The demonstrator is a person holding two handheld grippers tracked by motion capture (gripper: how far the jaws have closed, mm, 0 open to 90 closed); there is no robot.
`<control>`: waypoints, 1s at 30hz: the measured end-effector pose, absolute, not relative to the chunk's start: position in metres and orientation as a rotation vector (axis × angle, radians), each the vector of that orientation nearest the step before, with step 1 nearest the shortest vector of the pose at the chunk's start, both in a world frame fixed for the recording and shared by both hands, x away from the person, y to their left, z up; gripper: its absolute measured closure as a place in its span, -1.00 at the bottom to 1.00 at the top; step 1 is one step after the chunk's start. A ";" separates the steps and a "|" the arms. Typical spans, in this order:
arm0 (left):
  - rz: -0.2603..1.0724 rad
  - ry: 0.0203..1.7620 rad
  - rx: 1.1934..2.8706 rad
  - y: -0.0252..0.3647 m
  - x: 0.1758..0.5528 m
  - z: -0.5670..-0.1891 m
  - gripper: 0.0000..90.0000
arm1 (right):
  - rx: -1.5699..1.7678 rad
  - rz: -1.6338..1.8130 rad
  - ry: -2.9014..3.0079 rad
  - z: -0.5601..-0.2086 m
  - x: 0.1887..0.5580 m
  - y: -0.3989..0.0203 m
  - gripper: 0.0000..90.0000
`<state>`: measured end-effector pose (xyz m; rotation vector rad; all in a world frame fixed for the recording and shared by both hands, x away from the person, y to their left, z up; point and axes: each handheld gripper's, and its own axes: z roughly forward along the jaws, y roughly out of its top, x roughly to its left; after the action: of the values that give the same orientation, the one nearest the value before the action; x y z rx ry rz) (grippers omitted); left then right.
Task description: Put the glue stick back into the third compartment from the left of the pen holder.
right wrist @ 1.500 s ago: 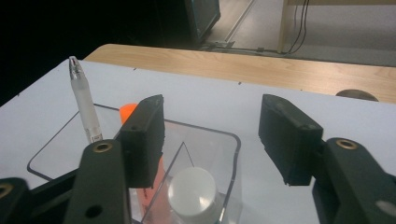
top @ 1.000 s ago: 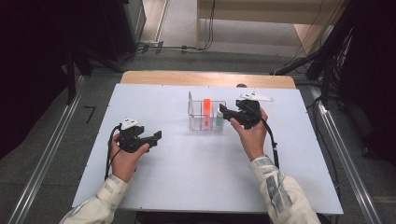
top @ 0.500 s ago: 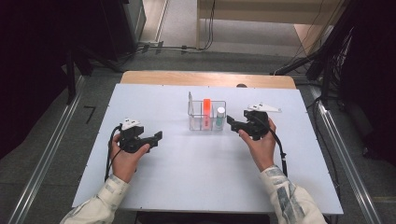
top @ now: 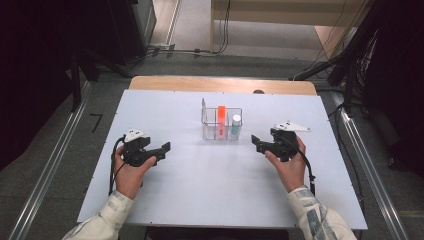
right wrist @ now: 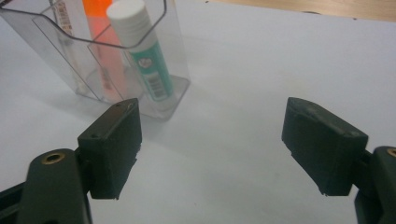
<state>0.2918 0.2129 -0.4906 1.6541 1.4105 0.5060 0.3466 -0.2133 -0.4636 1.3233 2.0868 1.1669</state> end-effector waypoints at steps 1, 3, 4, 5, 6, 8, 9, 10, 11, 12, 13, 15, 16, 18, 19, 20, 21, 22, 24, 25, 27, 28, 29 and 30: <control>0.504 1.411 1.655 0.214 0.291 -0.490 -0.62 | 1.327 1.161 2.083 -0.464 0.344 -0.216 -0.58; 0.506 1.414 1.652 0.216 0.288 -0.490 -0.62 | 1.336 1.156 2.076 -0.464 0.340 -0.223 -0.58; 0.511 1.414 1.649 0.217 0.287 -0.490 -0.62 | 1.337 1.154 2.074 -0.465 0.338 -0.227 -0.59; 0.517 1.413 1.648 0.217 0.286 -0.490 -0.62 | 1.344 1.147 2.070 -0.465 0.336 -0.230 -0.59; 0.519 1.410 1.650 0.218 0.285 -0.490 -0.62 | 1.344 1.146 2.066 -0.465 0.334 -0.234 -0.59; 0.521 1.408 1.654 0.219 0.283 -0.489 -0.62 | 1.350 1.136 2.060 -0.465 0.330 -0.240 -0.60; 0.522 1.408 1.656 0.219 0.282 -0.489 -0.62 | 1.352 1.134 2.057 -0.466 0.328 -0.243 -0.61; 0.520 1.407 1.658 0.219 0.281 -0.489 -0.62 | 1.360 1.135 2.053 -0.466 0.326 -0.246 -0.61; 0.523 1.403 1.657 0.218 0.279 -0.489 -0.62 | 1.362 1.128 2.052 -0.466 0.325 -0.249 -0.61; 0.529 1.400 1.659 0.218 0.278 -0.489 -0.62 | 1.360 1.126 2.049 -0.466 0.323 -0.252 -0.61; 0.535 1.396 1.664 0.218 0.276 -0.488 -0.63 | 1.363 1.124 2.043 -0.466 0.321 -0.255 -0.61; 0.551 1.388 1.669 0.218 0.273 -0.488 -0.63 | 1.365 1.116 2.039 -0.467 0.318 -0.260 -0.61; 0.558 1.386 1.674 0.218 0.271 -0.488 -0.63 | 1.370 1.108 2.034 -0.467 0.317 -0.263 -0.62; 0.560 1.385 1.679 0.220 0.268 -0.488 -0.64 | 1.380 1.103 2.027 -0.467 0.313 -0.268 -0.62; 0.561 1.386 1.676 0.220 0.266 -0.488 -0.64 | 1.381 1.097 2.026 -0.467 0.312 -0.270 -0.62; 0.564 1.387 1.679 0.221 0.265 -0.488 -0.64 | 1.381 1.097 2.022 -0.467 0.310 -0.272 -0.63; 0.567 1.386 1.681 0.222 0.263 -0.489 -0.64 | 1.386 1.097 2.018 -0.467 0.309 -0.275 -0.63; 0.573 1.385 1.685 0.223 0.261 -0.489 -0.64 | 1.389 1.104 2.016 -0.467 0.307 -0.277 -0.63; 0.599 1.386 1.691 0.224 0.258 -0.489 -0.64 | 1.395 1.104 2.011 -0.466 0.304 -0.280 -0.64; 0.606 1.384 1.695 0.225 0.256 -0.489 -0.64 | 1.391 1.099 2.008 -0.466 0.302 -0.282 -0.64; 0.617 1.382 1.702 0.226 0.253 -0.490 -0.64 | 1.397 1.094 2.002 -0.466 0.299 -0.286 -0.64; 0.627 1.383 1.701 0.227 0.252 -0.490 -0.64 | 1.397 1.089 1.996 -0.466 0.297 -0.288 -0.65; 0.634 1.383 1.703 0.228 0.251 -0.490 -0.64 | 1.399 1.084 1.989 -0.466 0.296 -0.291 -0.64; 0.641 1.386 1.701 0.229 0.251 -0.490 -0.64 | 1.406 1.079 1.983 -0.466 0.294 -0.293 -0.64</control>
<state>0.2506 0.2291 -0.4898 1.7013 1.3857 0.6407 0.2942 -0.2932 -0.4665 1.4058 1.9830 1.0790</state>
